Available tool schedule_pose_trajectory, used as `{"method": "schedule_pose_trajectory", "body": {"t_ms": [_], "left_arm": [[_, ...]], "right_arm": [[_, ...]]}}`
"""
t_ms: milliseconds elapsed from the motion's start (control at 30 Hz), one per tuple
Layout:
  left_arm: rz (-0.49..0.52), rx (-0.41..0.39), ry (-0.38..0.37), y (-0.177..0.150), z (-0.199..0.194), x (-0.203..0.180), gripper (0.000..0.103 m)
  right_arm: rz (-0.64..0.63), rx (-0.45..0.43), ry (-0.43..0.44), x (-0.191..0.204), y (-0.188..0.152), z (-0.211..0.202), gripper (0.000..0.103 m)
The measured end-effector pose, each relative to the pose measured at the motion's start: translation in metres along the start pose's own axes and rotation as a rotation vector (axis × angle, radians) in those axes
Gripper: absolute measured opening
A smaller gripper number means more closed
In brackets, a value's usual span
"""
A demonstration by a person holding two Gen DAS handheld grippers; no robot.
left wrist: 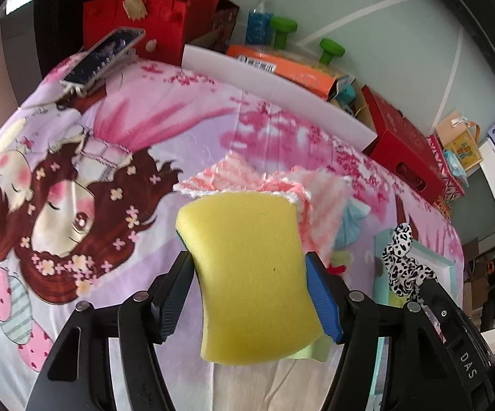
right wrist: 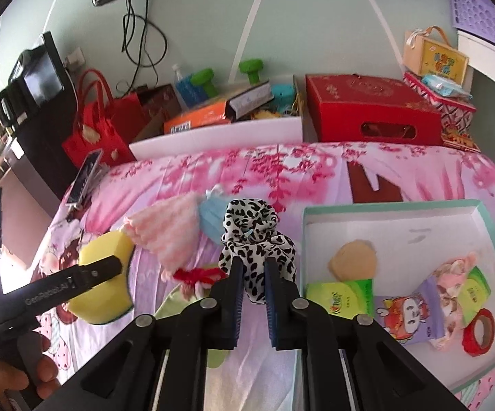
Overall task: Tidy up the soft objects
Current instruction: 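Grasp the leopard-print scrunchie with the right tool while the left tool grasps the yellow sponge, then carry the scrunchie and sponge into the white tray and open both tools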
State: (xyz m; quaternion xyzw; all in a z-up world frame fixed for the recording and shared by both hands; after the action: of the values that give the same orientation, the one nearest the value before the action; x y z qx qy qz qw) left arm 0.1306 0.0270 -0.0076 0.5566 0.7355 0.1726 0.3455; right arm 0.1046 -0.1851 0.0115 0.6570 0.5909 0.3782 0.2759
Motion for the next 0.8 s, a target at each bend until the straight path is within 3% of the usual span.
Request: {"method": "schedule_pose_trajectory", "body": {"t_ms": [433,800], "left_arm": [[0.056,-0.126,-0.012,0.017,-0.039,-0.016,0.067],[0.290,-0.089,-0.207,-0.015,-0.016,-0.140,0.067]], "right_arm": [[0.072,-0.018,-0.078,-0.045,0.005,-0.008,0.012],[0.259,-0.068,-0.346,-0.155,-0.002,-0.038,0.012]]}}
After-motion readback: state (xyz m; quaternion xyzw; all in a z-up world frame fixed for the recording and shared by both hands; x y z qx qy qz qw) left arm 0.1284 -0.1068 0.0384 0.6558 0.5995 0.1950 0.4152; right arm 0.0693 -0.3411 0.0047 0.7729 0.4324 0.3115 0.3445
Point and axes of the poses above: each gripper's, at about its wrist camera, not at the fingertips, and z roughly the way its jaws point, x to its left, y to its top, the point moved 4 cm from there along z, roughly the way its jaws point, and after that the axes turned 14 degrees about -x, right-handed, at the moved point
